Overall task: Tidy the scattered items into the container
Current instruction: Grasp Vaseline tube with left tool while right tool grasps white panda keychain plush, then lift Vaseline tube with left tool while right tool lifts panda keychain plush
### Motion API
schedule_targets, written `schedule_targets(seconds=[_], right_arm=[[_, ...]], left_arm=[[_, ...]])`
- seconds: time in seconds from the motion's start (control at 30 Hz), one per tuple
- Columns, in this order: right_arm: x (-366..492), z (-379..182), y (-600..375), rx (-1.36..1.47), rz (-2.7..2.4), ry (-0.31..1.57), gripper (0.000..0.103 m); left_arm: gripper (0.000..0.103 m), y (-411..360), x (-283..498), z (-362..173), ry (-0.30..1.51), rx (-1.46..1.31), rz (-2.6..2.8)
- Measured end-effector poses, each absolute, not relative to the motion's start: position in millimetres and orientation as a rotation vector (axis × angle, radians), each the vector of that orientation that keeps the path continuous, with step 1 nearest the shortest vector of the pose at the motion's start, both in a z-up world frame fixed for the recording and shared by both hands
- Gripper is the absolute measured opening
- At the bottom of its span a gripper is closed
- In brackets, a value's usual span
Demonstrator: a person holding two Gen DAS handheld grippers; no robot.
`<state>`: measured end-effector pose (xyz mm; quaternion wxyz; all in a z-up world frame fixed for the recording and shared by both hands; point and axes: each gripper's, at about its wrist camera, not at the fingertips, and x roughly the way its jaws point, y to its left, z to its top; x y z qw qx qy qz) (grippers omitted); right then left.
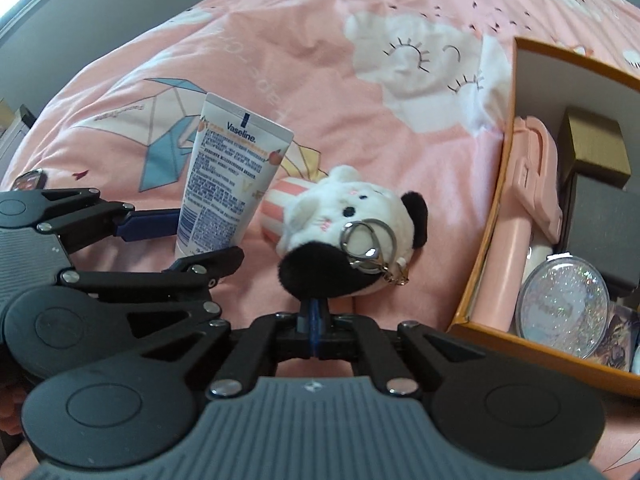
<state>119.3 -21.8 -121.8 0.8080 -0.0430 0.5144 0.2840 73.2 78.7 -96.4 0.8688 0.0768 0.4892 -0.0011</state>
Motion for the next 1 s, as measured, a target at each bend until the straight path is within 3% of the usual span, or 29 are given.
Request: schedule_targets(seconds=[0.33,0.47,0.57,0.67,1.0], right_arm=[[100,-108,-17,-0.143,0.665,1.091,0.0],[107,-115,-25,-0.094,0.594,1.126,0.011],[111,-115,-33,-0.029,0.569,1.132,0.039],[116,-116,-36,0.026,0.553,1.137,0.049],[138,-129,-36,0.175,0.441,1.226,0.049]], left_arm=[[0.051,103,60,-85,1.027,0.034,-0.004],[0.052,105,60,-87,1.029,0.028,-0.021],[0.052,105,62,-89,1.034,0.028,-0.028],[0.052,105,64,-91,1.035,0.026,-0.027],[0.051,108,69,-96,1.047,0.028,-0.024]])
